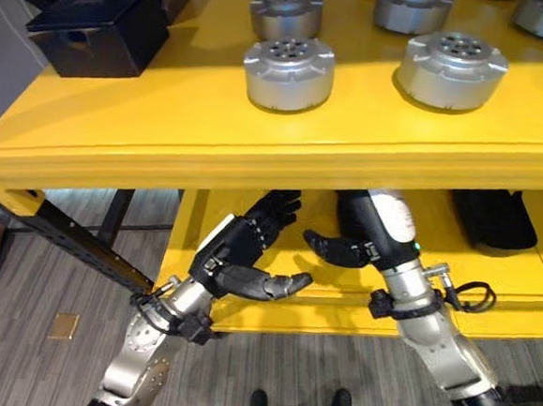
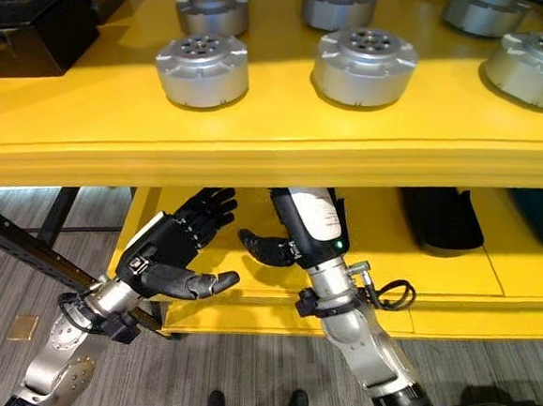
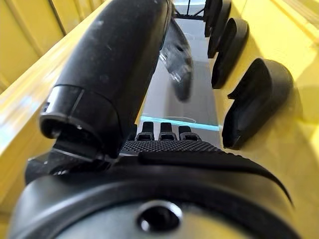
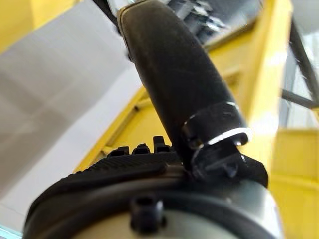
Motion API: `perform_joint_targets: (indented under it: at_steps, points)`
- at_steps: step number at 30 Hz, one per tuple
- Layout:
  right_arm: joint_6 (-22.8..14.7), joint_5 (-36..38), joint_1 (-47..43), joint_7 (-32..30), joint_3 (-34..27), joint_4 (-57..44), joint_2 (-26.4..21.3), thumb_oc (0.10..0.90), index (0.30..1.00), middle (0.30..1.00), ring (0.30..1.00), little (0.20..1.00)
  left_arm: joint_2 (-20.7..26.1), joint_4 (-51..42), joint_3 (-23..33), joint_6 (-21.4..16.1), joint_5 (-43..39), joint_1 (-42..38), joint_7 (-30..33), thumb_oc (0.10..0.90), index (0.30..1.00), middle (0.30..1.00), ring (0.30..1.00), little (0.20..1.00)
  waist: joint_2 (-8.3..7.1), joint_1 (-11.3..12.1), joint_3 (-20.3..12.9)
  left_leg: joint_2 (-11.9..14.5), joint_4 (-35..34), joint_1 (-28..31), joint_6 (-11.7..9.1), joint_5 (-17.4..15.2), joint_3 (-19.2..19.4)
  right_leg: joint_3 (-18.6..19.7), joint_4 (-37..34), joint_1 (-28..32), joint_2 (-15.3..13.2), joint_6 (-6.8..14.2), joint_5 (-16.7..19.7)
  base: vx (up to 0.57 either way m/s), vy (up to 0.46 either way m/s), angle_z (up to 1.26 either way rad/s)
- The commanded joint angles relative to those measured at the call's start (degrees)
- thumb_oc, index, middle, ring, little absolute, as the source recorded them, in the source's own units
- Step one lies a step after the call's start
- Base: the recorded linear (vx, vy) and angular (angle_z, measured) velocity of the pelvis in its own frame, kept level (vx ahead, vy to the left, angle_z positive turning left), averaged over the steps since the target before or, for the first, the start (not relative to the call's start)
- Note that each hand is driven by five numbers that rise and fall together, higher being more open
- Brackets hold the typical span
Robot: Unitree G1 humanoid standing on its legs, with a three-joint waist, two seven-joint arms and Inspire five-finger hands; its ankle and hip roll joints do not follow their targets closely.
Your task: Move parts from the plastic box to the shelf.
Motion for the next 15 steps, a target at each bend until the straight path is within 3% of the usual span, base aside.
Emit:
perform_joint_targets:
  at_steps: [1, 4, 6, 11, 15]
  points:
    - [-4.4, 8.3, -1.2, 1.2, -3.8, -6.7, 1.0, 0.900, 1.000, 1.000, 1.000, 1.000, 1.4, -6.8, 2.4, -7.2, -1.6, -1.0, 1.8, 0.900, 1.000, 1.000, 1.000, 1.000, -3.42, -1.2, -4.6, 1.4, 3.0, -2.4, 0.4, -3.4, 0.3, 3.6, 7.2, 0.7, -4.3, 2.9, -8.4, -0.03, -0.040, -0.13]
    - [-4.6, 8.5, -0.4, 1.6, -4.2, -7.0, 1.0, 0.900, 1.000, 1.000, 1.000, 1.000, 1.4, -7.0, 2.6, -7.2, -1.6, -0.7, 2.1, 0.900, 1.000, 1.000, 1.000, 1.000, -3.48, -1.3, -4.7, 1.5, 2.8, -2.3, 0.4, -3.4, 0.5, 3.8, 6.9, 0.7, -4.3, 2.9, -8.2, -0.01, -0.032, -0.22]
    - [-2.5, 14.7, 6.1, 5.2, -7.9, -8.2, 1.8, 0.900, 1.000, 1.000, 1.000, 1.000, 1.1, -7.7, 5.4, -7.5, -2.0, 2.0, 2.3, 0.900, 1.000, 1.000, 1.000, 1.000, -4.01, -3.0, -5.2, 1.9, 1.6, -1.7, 0.2, -3.0, 1.7, 4.6, 5.3, 0.7, -3.6, 3.1, -7.4, -0.02, -0.117, -0.19]
    - [-5.4, 17.7, 10.6, 6.9, -10.5, -8.9, 1.2, 0.900, 1.000, 1.000, 1.000, 1.000, 1.8, -8.0, 6.7, -9.2, -1.9, 4.2, 3.1, 0.900, 1.000, 1.000, 1.000, 1.000, -4.15, -4.2, -5.3, 2.4, 0.7, -1.6, -0.2, -2.4, 2.4, 5.5, 4.2, 0.3, -2.7, 2.8, -7.1, -0.03, -0.053, -0.14]
    - [-5.3, 17.8, 9.8, 8.9, -10.5, -9.3, 0.0, 0.900, 1.000, 1.000, 1.000, 1.000, 2.3, -8.5, 6.8, -9.2, -2.9, 4.0, 4.7, 0.900, 1.000, 1.000, 1.000, 1.000, -4.01, -4.3, -5.4, 2.6, 0.0, -1.6, -0.5, -1.9, 2.6, 5.6, 2.8, 0.6, -2.0, 2.5, -6.6, -0.04, -0.039, -0.23]
